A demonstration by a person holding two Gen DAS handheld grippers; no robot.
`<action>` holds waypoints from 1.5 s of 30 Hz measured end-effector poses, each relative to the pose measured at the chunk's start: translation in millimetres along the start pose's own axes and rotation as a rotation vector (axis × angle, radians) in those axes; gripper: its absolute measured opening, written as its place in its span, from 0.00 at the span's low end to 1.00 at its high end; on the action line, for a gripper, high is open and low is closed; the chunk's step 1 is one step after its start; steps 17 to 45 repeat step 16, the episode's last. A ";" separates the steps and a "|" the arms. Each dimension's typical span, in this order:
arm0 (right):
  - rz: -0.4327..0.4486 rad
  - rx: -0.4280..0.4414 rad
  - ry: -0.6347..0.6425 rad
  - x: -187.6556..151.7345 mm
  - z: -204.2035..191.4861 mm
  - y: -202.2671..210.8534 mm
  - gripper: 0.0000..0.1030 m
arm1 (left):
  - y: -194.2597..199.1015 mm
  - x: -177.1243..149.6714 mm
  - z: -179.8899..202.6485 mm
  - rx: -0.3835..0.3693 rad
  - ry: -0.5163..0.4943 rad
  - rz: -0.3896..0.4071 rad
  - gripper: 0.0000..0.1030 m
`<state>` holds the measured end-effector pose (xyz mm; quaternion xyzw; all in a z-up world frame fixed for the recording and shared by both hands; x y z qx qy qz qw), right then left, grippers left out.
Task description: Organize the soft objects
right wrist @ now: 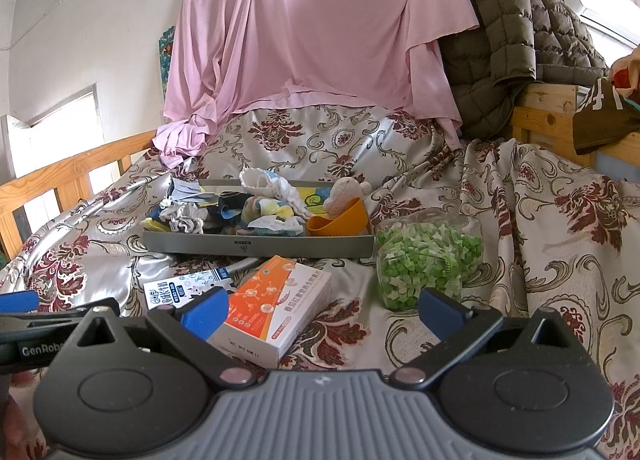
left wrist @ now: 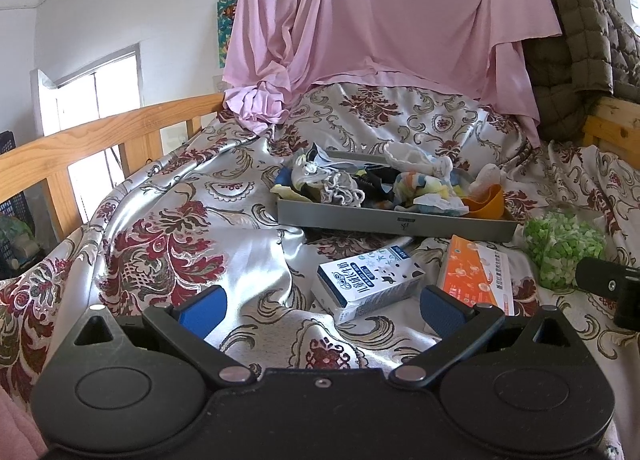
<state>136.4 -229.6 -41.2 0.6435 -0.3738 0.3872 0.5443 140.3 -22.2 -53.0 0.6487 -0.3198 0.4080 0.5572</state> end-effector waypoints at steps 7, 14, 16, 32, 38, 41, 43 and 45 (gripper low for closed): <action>-0.001 0.000 0.000 -0.1 0.0 -0.1 1.00 | -0.7 1.6 -2.6 -0.017 0.018 -0.007 0.99; -0.002 0.001 0.001 -0.8 -0.3 -0.5 1.00 | -0.5 2.5 -1.1 -0.039 0.006 -0.002 0.99; -0.001 0.000 0.002 -0.7 -0.7 -0.4 1.00 | -0.6 2.5 -1.2 -0.037 0.005 -0.002 0.99; -0.001 0.000 0.002 -0.7 -0.7 -0.4 1.00 | -0.6 2.5 -1.2 -0.037 0.005 -0.002 0.99; -0.001 0.000 0.002 -0.7 -0.7 -0.4 1.00 | -0.6 2.5 -1.2 -0.037 0.005 -0.002 0.99; -0.001 0.000 0.002 -0.7 -0.7 -0.4 1.00 | -0.6 2.5 -1.2 -0.037 0.005 -0.002 0.99; -0.001 0.000 0.002 -0.7 -0.7 -0.4 1.00 | -0.6 2.5 -1.2 -0.037 0.005 -0.002 0.99; -0.001 0.000 0.002 -0.7 -0.7 -0.4 1.00 | -0.6 2.5 -1.2 -0.037 0.005 -0.002 0.99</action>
Point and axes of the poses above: each gripper's, at about its wrist camera, not at the fingertips, and y roughly against the way its jaws point, z to its right, x to its top, the point moved 8 cm from there along -y, roughly the way its jaws point, and after that the axes turned 1 degree about -z, right-handed, at the moved point
